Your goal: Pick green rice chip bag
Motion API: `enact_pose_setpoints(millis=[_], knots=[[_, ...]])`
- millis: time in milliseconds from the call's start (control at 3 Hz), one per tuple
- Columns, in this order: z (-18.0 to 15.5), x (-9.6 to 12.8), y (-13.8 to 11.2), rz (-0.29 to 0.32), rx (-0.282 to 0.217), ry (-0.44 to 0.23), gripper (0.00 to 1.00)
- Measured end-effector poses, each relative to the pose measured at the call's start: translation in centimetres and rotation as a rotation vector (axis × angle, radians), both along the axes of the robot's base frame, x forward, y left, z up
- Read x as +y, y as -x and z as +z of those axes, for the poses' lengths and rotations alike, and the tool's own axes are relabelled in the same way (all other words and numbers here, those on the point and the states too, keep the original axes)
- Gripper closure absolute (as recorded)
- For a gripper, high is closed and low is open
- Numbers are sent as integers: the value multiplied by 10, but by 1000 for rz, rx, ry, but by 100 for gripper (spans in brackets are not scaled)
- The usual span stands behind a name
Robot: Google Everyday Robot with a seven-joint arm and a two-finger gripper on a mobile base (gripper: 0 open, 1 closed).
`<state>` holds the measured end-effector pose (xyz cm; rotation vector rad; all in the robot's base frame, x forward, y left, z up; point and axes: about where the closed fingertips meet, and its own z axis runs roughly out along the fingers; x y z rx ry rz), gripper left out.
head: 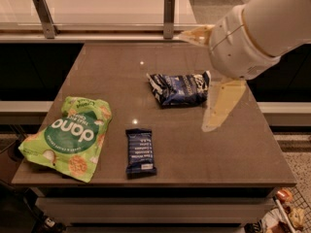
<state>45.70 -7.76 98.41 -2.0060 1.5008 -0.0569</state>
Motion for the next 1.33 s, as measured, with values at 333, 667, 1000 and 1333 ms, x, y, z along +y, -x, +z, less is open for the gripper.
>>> enact_pose_setpoints(millis=[333, 667, 1000, 1333], knots=[[-10, 53, -1, 176, -48, -87, 0], [-14, 95, 4, 309, -78, -149, 0], [-14, 95, 4, 308, -78, -148, 0], [-13, 107, -5, 369, -53, -112, 0]])
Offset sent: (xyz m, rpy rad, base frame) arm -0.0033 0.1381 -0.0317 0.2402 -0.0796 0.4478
